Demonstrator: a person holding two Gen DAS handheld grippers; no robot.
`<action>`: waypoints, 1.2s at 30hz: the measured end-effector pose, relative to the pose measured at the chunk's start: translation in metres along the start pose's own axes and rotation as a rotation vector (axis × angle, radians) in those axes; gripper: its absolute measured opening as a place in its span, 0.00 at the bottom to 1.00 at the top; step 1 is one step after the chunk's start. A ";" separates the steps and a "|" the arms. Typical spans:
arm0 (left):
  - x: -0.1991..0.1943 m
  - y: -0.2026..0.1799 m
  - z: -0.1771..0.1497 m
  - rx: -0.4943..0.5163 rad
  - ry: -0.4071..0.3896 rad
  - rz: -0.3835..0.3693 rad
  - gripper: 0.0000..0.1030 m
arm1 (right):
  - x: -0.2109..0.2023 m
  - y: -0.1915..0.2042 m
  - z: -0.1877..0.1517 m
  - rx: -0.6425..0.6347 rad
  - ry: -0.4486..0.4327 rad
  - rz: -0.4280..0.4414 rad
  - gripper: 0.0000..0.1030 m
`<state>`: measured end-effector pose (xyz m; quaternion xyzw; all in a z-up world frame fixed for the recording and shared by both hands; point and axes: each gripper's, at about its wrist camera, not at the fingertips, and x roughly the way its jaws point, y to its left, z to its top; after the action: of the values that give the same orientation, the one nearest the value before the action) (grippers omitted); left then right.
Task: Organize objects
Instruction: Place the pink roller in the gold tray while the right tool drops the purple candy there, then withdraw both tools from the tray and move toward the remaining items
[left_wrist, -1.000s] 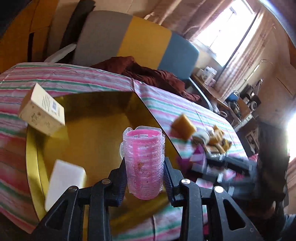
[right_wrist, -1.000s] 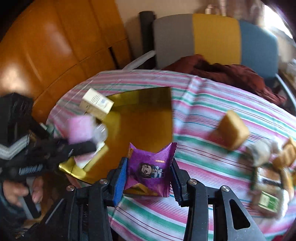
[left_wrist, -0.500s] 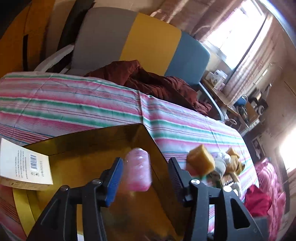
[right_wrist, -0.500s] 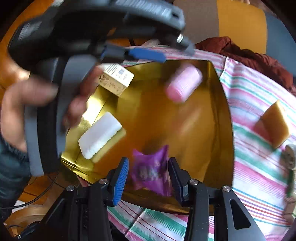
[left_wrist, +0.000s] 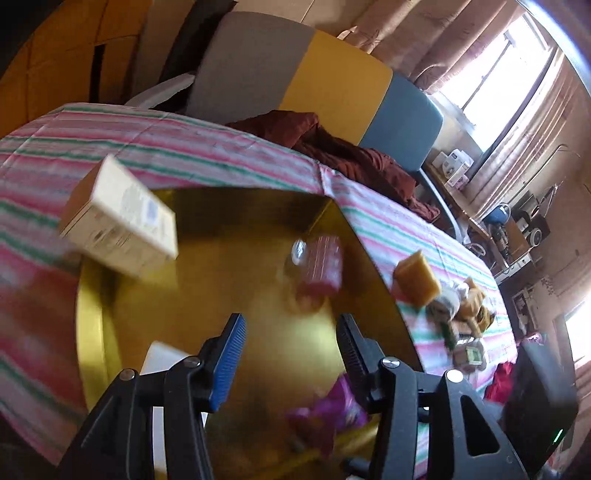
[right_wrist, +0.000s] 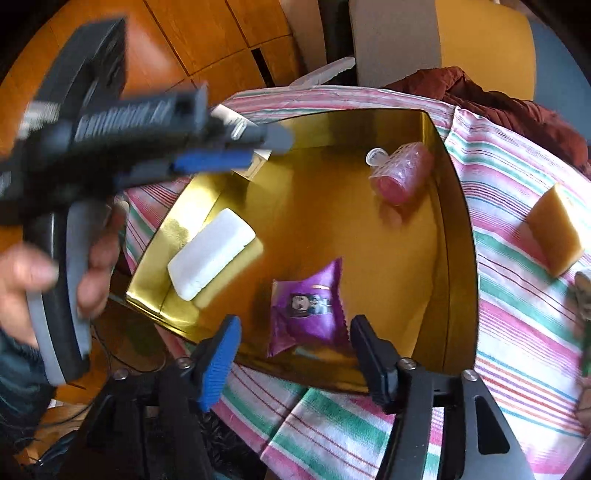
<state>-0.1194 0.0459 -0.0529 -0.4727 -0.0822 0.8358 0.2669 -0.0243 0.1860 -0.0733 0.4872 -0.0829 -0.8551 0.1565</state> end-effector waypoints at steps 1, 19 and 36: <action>-0.003 0.000 -0.006 0.003 -0.003 0.009 0.50 | -0.005 -0.001 0.000 0.008 -0.009 -0.005 0.72; -0.043 -0.017 -0.049 0.073 -0.089 0.151 0.62 | -0.030 0.025 0.001 -0.123 -0.148 -0.250 0.96; -0.063 0.006 -0.047 0.004 -0.135 0.147 0.66 | -0.017 -0.020 0.053 -0.071 -0.090 -0.515 0.90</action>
<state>-0.0569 0.0019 -0.0333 -0.4193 -0.0633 0.8833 0.1998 -0.0655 0.2102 -0.0385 0.4481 0.0670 -0.8899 -0.0534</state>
